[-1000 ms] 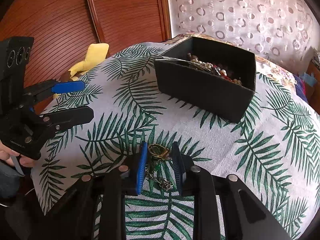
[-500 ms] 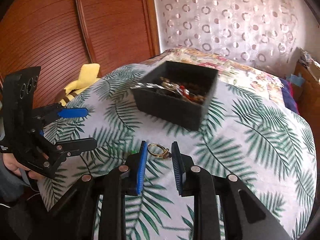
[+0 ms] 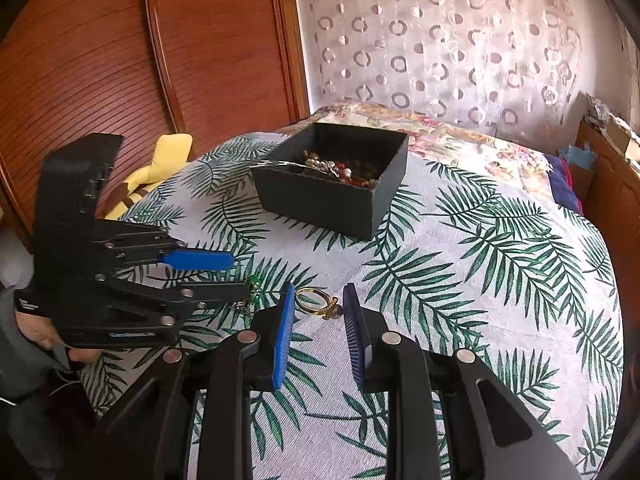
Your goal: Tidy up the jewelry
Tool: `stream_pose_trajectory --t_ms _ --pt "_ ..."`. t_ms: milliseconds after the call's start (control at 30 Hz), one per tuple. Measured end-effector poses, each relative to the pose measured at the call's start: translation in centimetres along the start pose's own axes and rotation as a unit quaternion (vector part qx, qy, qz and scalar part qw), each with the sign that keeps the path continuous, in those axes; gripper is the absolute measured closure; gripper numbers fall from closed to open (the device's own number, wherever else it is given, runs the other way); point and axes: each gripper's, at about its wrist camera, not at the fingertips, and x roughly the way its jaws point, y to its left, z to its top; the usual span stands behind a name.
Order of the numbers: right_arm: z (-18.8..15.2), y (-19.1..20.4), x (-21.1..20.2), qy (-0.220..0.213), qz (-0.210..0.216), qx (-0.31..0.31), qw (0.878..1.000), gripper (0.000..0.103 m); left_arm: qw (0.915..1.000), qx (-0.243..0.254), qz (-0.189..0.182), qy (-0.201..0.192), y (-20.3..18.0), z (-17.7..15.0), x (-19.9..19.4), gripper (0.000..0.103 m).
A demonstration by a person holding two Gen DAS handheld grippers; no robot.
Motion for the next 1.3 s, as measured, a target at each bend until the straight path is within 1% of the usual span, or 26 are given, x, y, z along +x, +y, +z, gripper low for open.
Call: stream_pose_trajectory --t_ms 67,100,167,200,233,433,533,667,767,1000,1167,1300 --pt "-0.1 0.0 -0.2 -0.002 0.001 0.001 1.0 0.076 1.0 0.003 0.0 0.001 -0.1 0.1 0.3 0.075" --pt "-0.2 -0.1 -0.4 -0.003 0.001 0.001 1.0 0.076 1.0 0.004 -0.002 0.005 -0.2 0.3 0.5 0.08" --pt "-0.2 -0.2 -0.5 -0.003 0.002 0.003 1.0 0.076 1.0 0.004 -0.003 0.007 -0.2 0.4 0.8 0.084" --pt "-0.3 -0.2 -0.5 -0.004 0.002 0.003 1.0 0.076 0.9999 0.004 -0.006 0.007 -0.2 0.5 0.8 0.093" --pt "-0.3 -0.2 -0.6 -0.004 0.002 0.003 1.0 0.076 0.9999 0.007 -0.014 0.007 -0.3 0.5 0.8 0.096" --pt "-0.3 -0.1 -0.6 -0.005 0.003 0.002 1.0 0.076 0.9997 0.006 -0.024 -0.002 -0.4 0.2 0.2 0.096" --pt "-0.1 0.1 -0.8 -0.007 0.003 0.001 1.0 0.076 0.9994 0.001 -0.029 -0.018 -0.4 0.5 -0.9 0.096" --pt "0.6 0.3 -1.2 -0.014 0.002 -0.002 1.0 0.076 0.9986 -0.002 -0.031 -0.043 -0.3 1.6 -2.7 0.096" --pt "1.7 0.3 -1.6 -0.026 0.002 -0.007 1.0 0.076 0.9976 0.0 -0.029 -0.064 -0.3 2.8 -4.1 0.096" --pt "5.7 0.3 -2.4 -0.06 0.0 -0.025 0.998 0.076 0.9937 0.002 -0.014 -0.112 0.9 6.9 -6.7 0.096" --pt "8.6 -0.2 -1.7 -0.075 0.003 -0.029 0.997 0.076 0.9914 -0.003 -0.001 -0.131 2.2 9.8 -7.3 0.096" --pt "10.4 -1.0 -0.4 -0.077 0.003 -0.033 0.996 0.076 0.9901 -0.003 0.011 -0.14 3.0 11.8 -7.0 0.096"
